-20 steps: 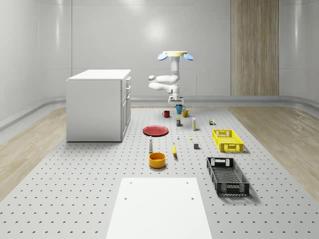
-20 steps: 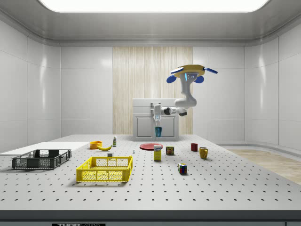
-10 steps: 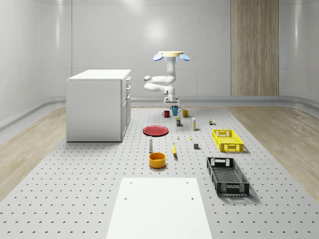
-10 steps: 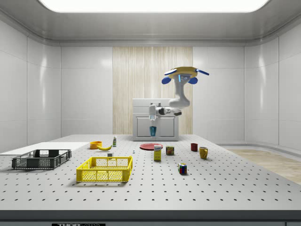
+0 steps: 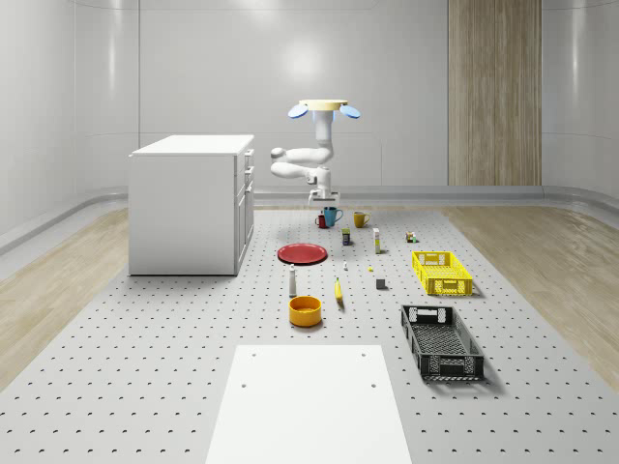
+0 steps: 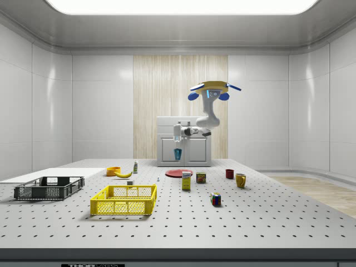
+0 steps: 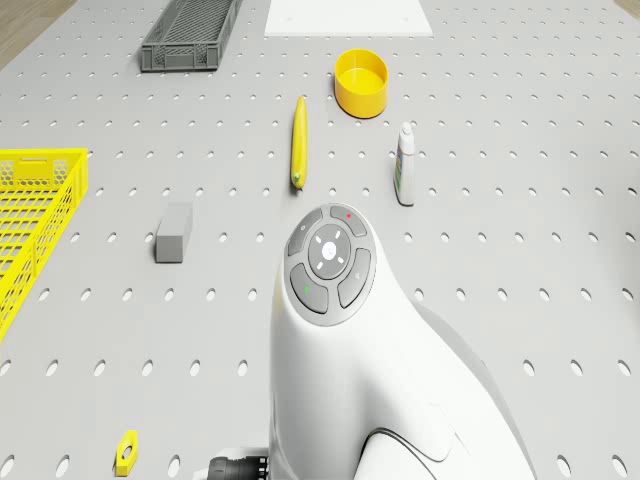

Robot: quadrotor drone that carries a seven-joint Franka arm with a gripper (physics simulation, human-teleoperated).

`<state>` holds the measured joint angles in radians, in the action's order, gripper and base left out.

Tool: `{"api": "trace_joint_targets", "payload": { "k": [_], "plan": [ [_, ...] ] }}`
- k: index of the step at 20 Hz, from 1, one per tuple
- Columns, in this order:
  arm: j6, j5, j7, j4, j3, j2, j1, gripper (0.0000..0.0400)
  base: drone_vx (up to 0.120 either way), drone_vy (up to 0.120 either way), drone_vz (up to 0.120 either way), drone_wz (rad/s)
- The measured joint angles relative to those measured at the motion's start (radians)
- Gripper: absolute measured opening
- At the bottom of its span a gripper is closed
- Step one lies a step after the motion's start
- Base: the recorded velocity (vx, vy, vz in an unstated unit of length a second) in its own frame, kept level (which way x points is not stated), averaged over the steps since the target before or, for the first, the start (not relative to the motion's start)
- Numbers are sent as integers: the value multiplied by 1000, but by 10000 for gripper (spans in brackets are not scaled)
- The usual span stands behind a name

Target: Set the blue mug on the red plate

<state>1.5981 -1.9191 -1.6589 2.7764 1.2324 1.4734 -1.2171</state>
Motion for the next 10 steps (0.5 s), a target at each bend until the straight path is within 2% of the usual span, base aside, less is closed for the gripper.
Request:
{"api": "trace_joint_targets", "payload": {
  "k": [1,7,10],
  "plan": [
    [1,0,0,0,0,1,0,100,0,-120,0,0],
    [5,2,-2,0,1,5,-2,100,0,-120,-113,0],
    [7,3,-2,0,1,7,-3,100,0,-120,0,0]
  ]
}}
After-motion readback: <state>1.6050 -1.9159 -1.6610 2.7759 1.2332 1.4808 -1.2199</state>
